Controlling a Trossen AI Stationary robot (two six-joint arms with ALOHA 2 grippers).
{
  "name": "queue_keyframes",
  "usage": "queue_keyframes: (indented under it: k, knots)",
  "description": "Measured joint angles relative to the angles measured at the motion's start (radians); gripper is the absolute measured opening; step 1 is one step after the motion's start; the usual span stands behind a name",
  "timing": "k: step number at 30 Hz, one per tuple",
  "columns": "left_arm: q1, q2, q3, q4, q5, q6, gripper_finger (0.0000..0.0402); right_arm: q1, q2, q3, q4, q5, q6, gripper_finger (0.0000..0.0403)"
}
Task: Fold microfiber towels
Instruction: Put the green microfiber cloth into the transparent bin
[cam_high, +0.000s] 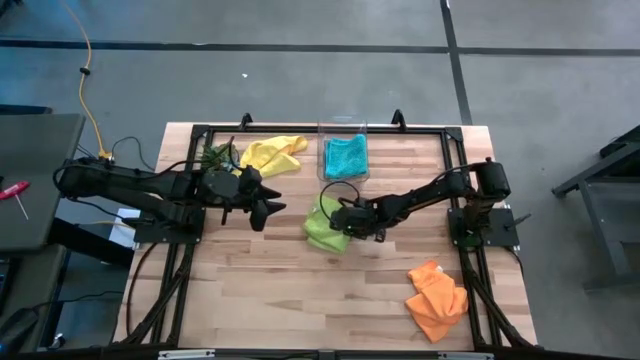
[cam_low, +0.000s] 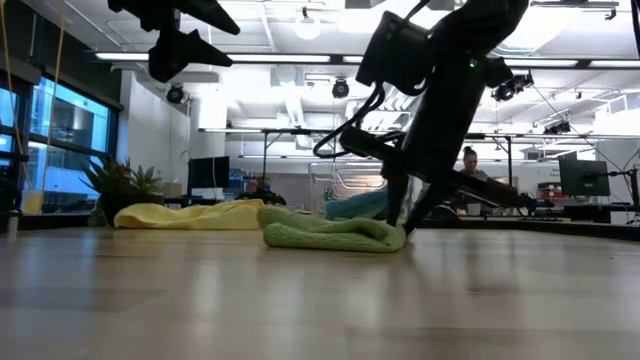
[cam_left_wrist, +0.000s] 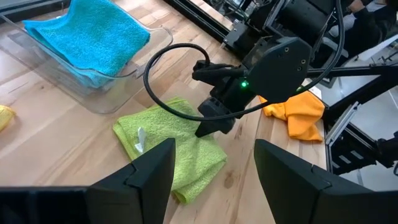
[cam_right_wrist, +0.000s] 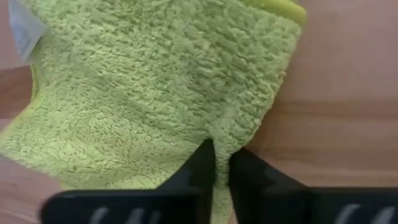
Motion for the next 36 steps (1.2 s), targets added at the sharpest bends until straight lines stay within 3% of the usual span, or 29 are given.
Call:
queue_keyframes:
  k: [3, 14, 18, 29, 36]
  knots:
    - [0.0, 0.0, 0.0, 0.0, 0.0, 0.034, 0.0207, 0.0, 0.0, 0.0, 0.0, 0.011, -0.059, 0.0006]
    - [0.0, 0.0, 0.0, 0.0, 0.001, 0.028, 0.0207, 0.034, -0.025, -0.001, -0.029, 0.06, -0.141, 0.0001]
    - [0.0, -0.023, 0.007, 0.0, 0.022, 0.055, 0.0207, 0.039, -0.083, -0.01, -0.131, 0.109, -0.223, 0.0]
    - [0.0, -0.189, 0.036, 0.001, 0.028, 0.178, 0.0207, 0.051, -0.423, -0.006, -0.405, 0.16, -0.404, 0.0]
    - [0.0, -0.276, 0.036, 0.004, 0.028, 0.224, 0.0207, 0.052, -0.675, -0.004, -0.431, 0.162, -0.483, 0.0]
